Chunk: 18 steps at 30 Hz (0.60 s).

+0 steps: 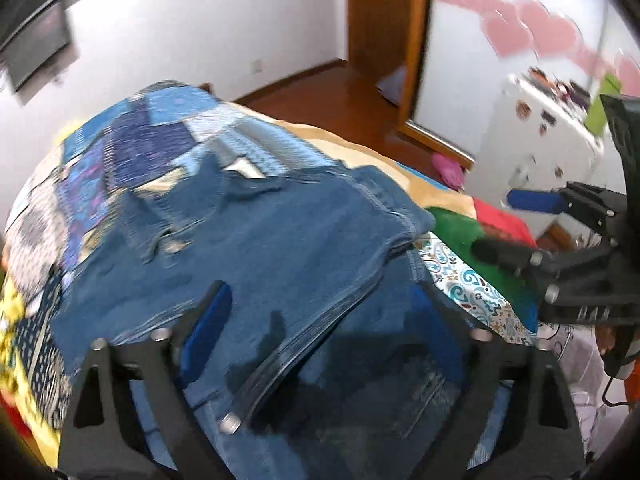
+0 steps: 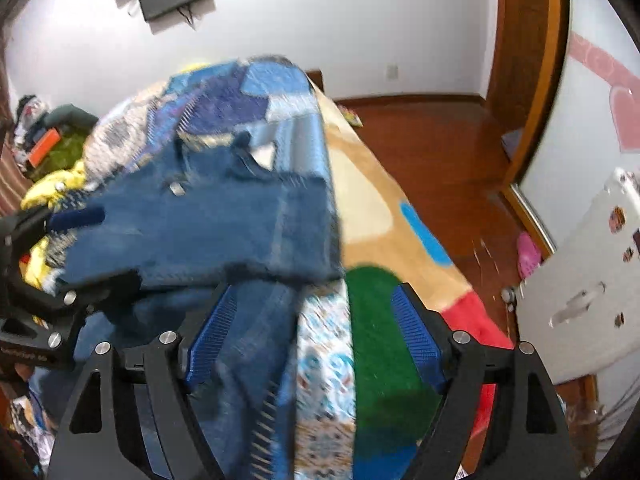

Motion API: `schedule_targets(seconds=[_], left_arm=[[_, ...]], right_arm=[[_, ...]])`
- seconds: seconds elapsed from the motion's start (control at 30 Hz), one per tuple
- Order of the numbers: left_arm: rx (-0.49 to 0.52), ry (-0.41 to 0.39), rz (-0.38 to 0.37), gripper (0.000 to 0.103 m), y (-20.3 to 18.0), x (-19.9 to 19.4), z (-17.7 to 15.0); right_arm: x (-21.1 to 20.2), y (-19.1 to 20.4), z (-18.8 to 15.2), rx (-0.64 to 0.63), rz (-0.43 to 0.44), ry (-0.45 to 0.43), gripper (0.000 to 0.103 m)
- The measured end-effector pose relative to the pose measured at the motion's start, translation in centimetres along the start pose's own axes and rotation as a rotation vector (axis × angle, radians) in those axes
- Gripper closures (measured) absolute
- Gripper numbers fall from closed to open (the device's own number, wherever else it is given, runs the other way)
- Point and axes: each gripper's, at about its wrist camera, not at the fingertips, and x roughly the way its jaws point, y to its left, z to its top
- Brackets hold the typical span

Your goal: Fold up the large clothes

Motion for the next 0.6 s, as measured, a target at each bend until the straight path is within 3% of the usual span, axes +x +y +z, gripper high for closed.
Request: schedule_targets(seconds=[0.1, 0.2, 0.27, 0.3, 0.33, 0.4, 0.5, 0.6], left_arm=[[0.042, 0.070, -0.045, 0.041, -0.9, 3.0, 0.4], [0.036, 0.150, -0.096, 0.044, -1.0, 6.1, 0.6], [0.032, 0.170, -0.092, 0.051, -0.7, 7.3, 0.5], [0.027, 0.169, -0.087, 0.063, -0.7, 7.5, 0.5], [0.008, 0.158, -0.094, 0.077, -0.3, 7.6, 0.5], [-0.039, 0.109, -0.093, 0.087, 0.4, 6.9, 0.7], [-0.068, 0.012, -0.040, 0.089, 1.5, 4.5, 1.0], [-0.127, -0.061, -0.015, 0.090, 3.7, 1.8, 1.4]], right_arm=[[1.8, -0.9, -1.2, 0.030, 0.014, 0.059, 0.026], [2.9, -1.7, -2.2, 0.052, 0.015, 0.100, 0.026], [3.2, -1.9, -2.6, 0.061, 0.030, 0.116, 0.026], [3.2, -1.9, -2.7, 0.063, 0.037, 0.121, 0.026], [3.3, -1.9, -2.8, 0.062, 0.041, 0.125, 0.026], [3.3, -1.6, -2.9, 0.061, 0.052, 0.126, 0.026], [4.0, -0.9, -3.1, 0.046, 0.087, 0.145, 0.026], [5.0, -0.5, -3.8, 0.029, 0.065, 0.178, 0.026]])
